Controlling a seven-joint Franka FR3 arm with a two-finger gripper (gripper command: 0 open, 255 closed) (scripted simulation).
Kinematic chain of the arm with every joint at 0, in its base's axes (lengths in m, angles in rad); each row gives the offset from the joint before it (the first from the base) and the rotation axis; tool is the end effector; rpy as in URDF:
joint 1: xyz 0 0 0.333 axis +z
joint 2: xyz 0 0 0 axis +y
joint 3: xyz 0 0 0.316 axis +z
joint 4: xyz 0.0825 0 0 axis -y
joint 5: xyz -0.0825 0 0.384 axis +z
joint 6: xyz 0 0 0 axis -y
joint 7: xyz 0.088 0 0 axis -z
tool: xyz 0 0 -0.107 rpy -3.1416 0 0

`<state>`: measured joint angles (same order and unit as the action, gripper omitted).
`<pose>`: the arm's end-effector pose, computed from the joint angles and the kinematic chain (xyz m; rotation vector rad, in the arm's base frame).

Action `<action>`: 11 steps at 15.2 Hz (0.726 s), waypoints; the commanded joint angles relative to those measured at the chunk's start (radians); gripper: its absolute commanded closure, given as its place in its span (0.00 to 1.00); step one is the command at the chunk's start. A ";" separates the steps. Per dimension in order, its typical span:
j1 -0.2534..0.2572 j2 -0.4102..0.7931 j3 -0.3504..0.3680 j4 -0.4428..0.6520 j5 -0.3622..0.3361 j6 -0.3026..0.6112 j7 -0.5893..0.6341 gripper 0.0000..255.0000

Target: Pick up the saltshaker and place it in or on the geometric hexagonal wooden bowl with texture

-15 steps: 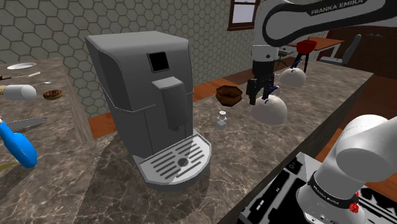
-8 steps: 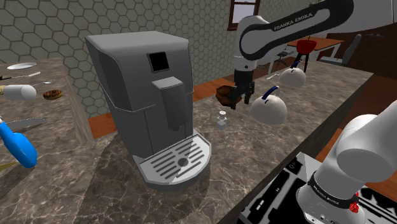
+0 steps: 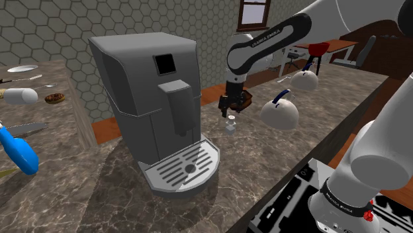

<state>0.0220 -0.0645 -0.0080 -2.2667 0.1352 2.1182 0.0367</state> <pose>0.4994 0.0131 0.3799 -3.0244 0.1483 0.1315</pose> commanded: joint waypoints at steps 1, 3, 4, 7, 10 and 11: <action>0.003 0.033 0.003 0.001 0.007 0.035 -0.001 0.00; 0.005 0.045 0.004 -0.014 0.010 0.062 -0.003 0.00; 0.005 0.052 0.005 -0.021 0.012 0.076 -0.004 0.00; 0.008 0.070 0.007 -0.038 0.016 0.111 -0.006 0.00; 0.008 0.070 0.007 -0.038 0.016 0.111 -0.006 0.00; 0.008 0.070 0.007 -0.038 0.016 0.111 -0.006 0.00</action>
<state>0.0295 0.0049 -0.0007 -2.3042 0.1513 2.2287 0.0307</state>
